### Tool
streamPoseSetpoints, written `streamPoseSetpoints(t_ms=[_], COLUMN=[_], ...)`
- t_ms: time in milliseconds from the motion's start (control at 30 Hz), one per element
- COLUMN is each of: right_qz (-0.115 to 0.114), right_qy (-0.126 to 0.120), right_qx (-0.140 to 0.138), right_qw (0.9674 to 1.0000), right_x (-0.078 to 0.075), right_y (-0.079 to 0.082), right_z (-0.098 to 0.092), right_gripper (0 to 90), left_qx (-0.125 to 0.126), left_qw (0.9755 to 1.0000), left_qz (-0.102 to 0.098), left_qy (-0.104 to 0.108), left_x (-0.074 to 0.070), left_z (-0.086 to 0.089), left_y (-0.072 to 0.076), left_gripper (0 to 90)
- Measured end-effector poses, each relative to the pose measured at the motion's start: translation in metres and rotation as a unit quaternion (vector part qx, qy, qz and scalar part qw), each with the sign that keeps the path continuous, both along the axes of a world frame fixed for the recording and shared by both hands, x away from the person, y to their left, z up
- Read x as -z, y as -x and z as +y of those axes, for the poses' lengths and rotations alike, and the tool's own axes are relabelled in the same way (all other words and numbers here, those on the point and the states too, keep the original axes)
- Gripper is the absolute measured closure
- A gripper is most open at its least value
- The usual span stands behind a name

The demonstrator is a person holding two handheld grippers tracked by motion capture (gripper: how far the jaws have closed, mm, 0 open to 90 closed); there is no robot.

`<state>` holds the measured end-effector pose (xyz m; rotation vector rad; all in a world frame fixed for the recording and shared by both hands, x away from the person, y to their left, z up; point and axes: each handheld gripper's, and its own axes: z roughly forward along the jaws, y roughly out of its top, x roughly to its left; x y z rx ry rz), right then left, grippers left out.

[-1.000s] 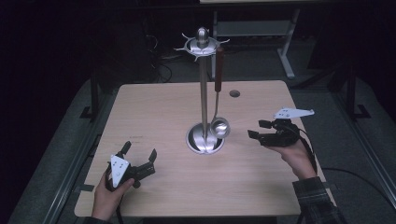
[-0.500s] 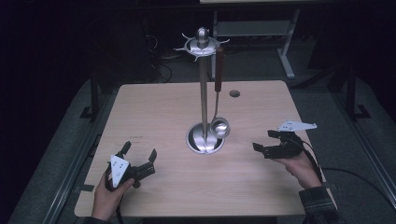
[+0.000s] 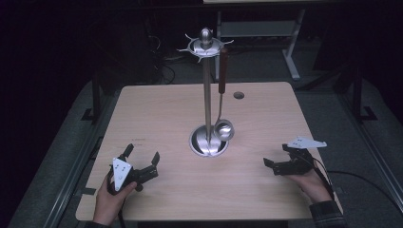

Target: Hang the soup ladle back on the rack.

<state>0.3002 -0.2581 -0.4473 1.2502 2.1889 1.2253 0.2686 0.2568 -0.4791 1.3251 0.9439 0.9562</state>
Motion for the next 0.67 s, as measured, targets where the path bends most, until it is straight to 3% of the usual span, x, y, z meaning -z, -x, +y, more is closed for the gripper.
streamPoseSetpoints(t_ms=[333,667], right_qz=[-0.002,0.010], right_qy=[0.008,0.018], right_qx=[0.022,0.016], right_qw=[0.9997,0.9997], right_x=[0.014,0.023], right_y=[0.019,0.019], right_z=[-0.024,-0.024], right_gripper=[1.5,1.6], left_qx=[-0.001,-0.002], left_qw=[1.0000,1.0000], left_qz=[0.003,0.001], left_qy=[-0.002,0.000], left_x=[0.000,0.000], left_z=[0.000,0.001], left_y=[-0.001,0.000], left_gripper=[0.3,0.3])
